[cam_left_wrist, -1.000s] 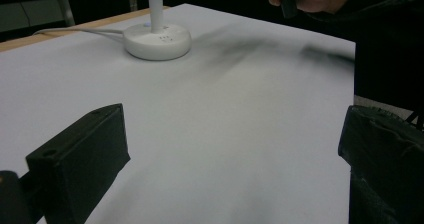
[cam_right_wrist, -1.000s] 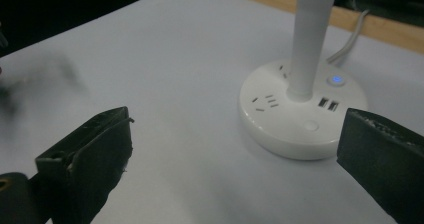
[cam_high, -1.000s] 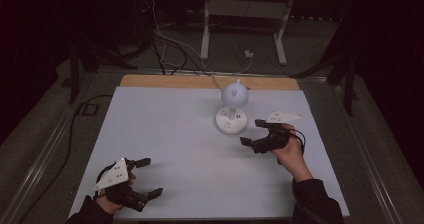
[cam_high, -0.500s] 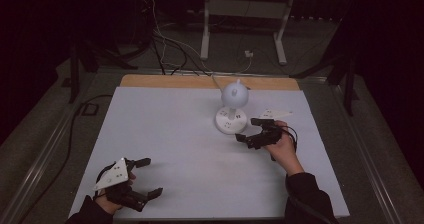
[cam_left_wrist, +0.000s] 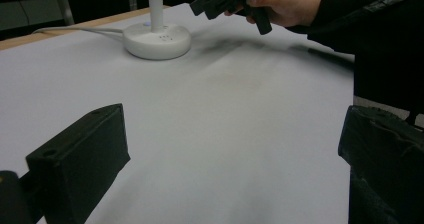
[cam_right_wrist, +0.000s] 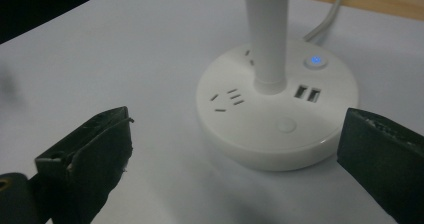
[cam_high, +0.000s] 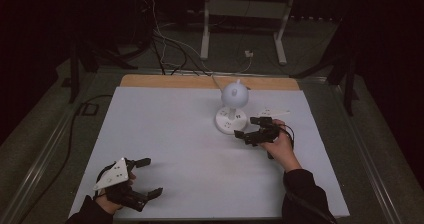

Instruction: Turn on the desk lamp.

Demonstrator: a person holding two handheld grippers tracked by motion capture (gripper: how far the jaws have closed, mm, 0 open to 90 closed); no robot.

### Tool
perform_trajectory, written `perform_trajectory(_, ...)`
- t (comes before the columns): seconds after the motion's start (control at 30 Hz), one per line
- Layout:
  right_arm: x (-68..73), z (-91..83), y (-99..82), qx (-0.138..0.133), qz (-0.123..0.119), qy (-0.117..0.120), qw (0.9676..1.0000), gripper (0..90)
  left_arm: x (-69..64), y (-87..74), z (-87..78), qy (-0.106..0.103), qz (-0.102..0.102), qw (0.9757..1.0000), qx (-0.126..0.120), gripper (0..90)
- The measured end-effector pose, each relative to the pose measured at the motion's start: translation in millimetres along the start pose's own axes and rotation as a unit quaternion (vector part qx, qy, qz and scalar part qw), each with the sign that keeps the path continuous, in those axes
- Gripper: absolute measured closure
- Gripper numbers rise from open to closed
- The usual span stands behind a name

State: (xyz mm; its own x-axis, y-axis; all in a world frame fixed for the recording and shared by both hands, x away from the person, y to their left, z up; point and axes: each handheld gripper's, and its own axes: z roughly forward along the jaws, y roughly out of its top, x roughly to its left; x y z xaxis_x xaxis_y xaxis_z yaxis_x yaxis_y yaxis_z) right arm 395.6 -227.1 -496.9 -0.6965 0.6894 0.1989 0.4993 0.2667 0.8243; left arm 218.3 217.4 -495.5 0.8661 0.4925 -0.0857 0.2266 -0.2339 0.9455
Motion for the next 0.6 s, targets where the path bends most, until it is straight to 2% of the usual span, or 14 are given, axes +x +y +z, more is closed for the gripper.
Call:
perform_trajectory(0.2,-2.9,5.4,-1.3,-0.005,0.016,-0.011,0.9998,0.7,0.2,-0.1,0.0,0.0,-0.001,1.0,0.001,0.3)
perform_trajectory(0.27,-3.0,5.4,-1.5,-0.008,0.011,-0.021,0.9997,8.4,0.1,-0.2,0.2,0.0,0.0,1.0,0.001,0.2)
perform_trajectory(0.43,-5.0,6.6,-0.3,-0.009,0.02,-0.034,0.9992,18.6,0.2,-0.3,0.2,0.0,-0.001,1.0,0.001,0.2)
perform_trajectory(0.47,-5.4,7.1,0.0,-0.008,0.022,-0.04,0.9989,24.0,0.2,-0.3,0.2,0.0,0.0,1.0,0.001,0.2)
perform_trajectory(0.53,-5.3,7.4,0.0,-0.008,0.023,-0.044,0.9987,25.6,0.2,-0.3,0.1,0.0,0.0,1.0,0.001,0.2)
perform_trajectory(0.57,-5.2,7.4,0.1,-0.009,0.023,-0.049,0.9985,29.4,0.2,-0.3,0.1,0.0,0.0,1.0,0.001,0.2)
perform_trajectory(0.6,-5.4,7.3,0.3,-0.012,0.028,-0.062,0.9976,37.6,0.3,-0.3,0.1,0.0,-0.001,1.0,0.001,0.2)
